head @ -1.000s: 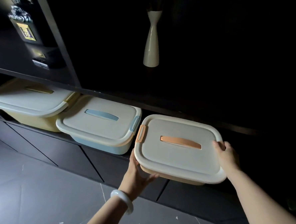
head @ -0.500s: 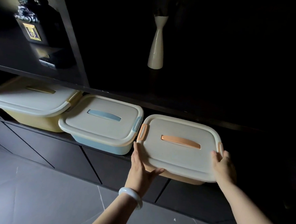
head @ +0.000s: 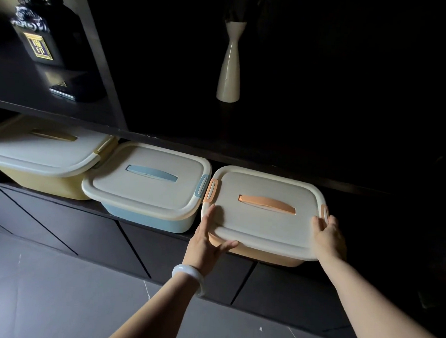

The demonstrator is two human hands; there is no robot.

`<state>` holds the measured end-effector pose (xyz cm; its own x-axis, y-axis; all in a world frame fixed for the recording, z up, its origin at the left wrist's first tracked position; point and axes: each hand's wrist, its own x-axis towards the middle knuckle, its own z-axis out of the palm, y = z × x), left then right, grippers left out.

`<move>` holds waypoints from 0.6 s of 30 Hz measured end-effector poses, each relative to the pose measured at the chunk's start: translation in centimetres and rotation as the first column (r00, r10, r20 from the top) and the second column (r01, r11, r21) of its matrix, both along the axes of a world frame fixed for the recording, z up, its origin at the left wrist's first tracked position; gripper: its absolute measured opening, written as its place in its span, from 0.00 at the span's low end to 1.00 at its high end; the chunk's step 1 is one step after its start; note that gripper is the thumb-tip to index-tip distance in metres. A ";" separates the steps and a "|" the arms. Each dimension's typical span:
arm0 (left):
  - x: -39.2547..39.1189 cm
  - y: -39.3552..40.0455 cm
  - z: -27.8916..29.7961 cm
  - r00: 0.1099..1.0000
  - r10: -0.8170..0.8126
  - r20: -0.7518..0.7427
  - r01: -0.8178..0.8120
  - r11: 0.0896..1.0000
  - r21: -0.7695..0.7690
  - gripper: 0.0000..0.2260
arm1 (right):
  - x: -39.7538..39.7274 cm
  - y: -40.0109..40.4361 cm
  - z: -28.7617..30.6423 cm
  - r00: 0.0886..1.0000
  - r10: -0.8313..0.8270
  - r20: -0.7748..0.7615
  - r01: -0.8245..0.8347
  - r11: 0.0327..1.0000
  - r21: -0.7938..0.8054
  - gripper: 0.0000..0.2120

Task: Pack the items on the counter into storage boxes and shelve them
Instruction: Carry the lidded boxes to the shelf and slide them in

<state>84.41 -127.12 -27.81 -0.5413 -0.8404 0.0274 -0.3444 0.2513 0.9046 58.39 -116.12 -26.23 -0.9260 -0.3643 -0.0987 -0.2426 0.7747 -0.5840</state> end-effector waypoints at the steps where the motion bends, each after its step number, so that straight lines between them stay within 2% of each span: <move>1: 0.0 0.0 -0.1 1.000 -0.002 -0.004 0.002 1.000 0.005 0.45 | 0.0 0.0 0.0 1.000 -0.001 0.000 0.001 1.000 0.000 0.23; 6: 0.0 -0.1 0.0 1.000 -0.007 -0.025 0.008 1.000 0.020 0.46 | -0.1 0.0 -0.1 1.000 0.002 -0.004 -0.002 1.000 -0.010 0.22; 18: -0.2 -1.0 0.2 0.998 -0.010 0.061 0.009 1.000 0.022 0.48 | -0.3 -0.4 -0.5 1.000 -0.019 0.013 0.019 1.000 -0.011 0.21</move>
<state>84.18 -128.08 -27.63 -0.5495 -0.8351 -0.0241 -0.3972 0.2358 0.8869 58.12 -116.51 -26.74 -0.9315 -0.3479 -0.1061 -0.2206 0.7723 -0.5958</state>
